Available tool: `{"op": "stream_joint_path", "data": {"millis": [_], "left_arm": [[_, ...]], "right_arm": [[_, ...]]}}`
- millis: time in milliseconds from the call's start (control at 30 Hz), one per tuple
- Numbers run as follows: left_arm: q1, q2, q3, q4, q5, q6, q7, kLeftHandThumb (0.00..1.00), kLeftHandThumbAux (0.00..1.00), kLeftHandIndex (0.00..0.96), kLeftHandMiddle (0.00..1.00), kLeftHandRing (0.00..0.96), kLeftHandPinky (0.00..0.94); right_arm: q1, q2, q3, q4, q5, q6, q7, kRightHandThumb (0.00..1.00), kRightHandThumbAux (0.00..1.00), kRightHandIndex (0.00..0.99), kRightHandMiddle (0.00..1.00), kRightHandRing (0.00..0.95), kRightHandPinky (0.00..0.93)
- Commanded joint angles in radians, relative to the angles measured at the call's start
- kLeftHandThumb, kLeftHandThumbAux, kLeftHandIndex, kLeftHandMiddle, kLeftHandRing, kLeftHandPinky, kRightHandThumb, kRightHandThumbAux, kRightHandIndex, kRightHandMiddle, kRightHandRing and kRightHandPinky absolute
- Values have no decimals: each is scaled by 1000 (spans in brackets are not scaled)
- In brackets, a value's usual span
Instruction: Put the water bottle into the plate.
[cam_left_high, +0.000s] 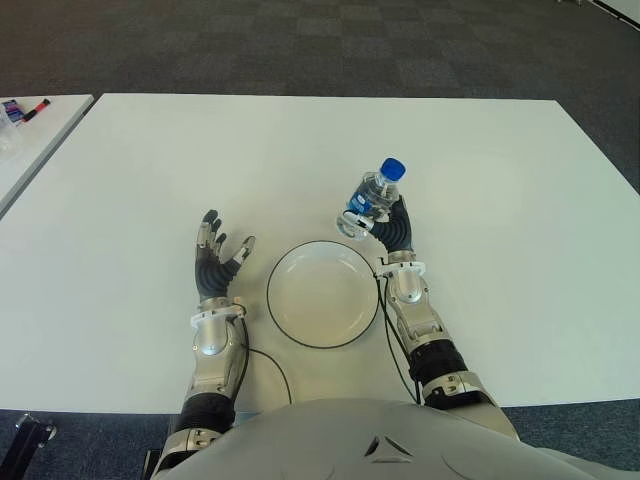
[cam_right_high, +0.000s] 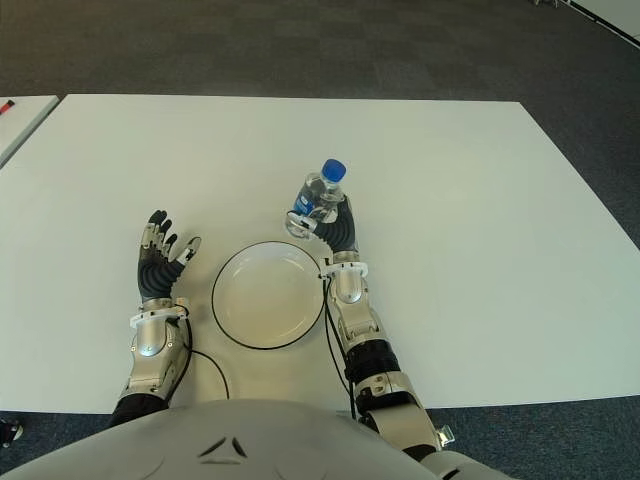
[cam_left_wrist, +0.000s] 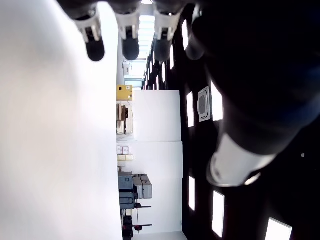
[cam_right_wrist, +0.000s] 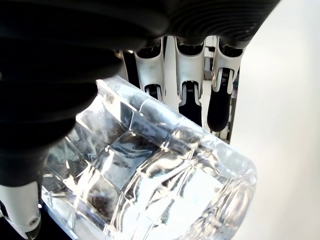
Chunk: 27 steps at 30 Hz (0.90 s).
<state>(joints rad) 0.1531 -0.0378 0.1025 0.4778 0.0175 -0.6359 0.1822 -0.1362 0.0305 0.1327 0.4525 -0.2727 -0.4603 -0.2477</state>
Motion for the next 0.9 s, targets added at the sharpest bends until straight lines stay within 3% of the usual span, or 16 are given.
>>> {"op": "stream_joint_path", "data": {"millis": [33, 467, 600, 900], "left_arm": [[40, -6, -3, 66, 3, 35, -11, 197, 806, 51, 28, 0, 35], [32, -3, -3, 66, -2, 49, -17, 173, 818, 56, 16, 0, 24], [28, 1, -8, 66, 16, 60, -8, 132, 833, 44, 8, 0, 20], [32, -3, -10, 54, 31, 69, 2, 74, 862, 28, 2, 0, 16]], "right_arm": [[21, -30, 28, -34, -83, -10, -35, 954, 657, 389, 504, 527, 851], [16, -63, 62, 37, -155, -52, -98, 954, 657, 390, 509, 511, 846], [12, -67, 68, 52, -142, -50, -73, 954, 657, 389, 508, 508, 846], [0, -69, 72, 114, -117, -130, -69, 954, 658, 388, 508, 509, 847]]}}
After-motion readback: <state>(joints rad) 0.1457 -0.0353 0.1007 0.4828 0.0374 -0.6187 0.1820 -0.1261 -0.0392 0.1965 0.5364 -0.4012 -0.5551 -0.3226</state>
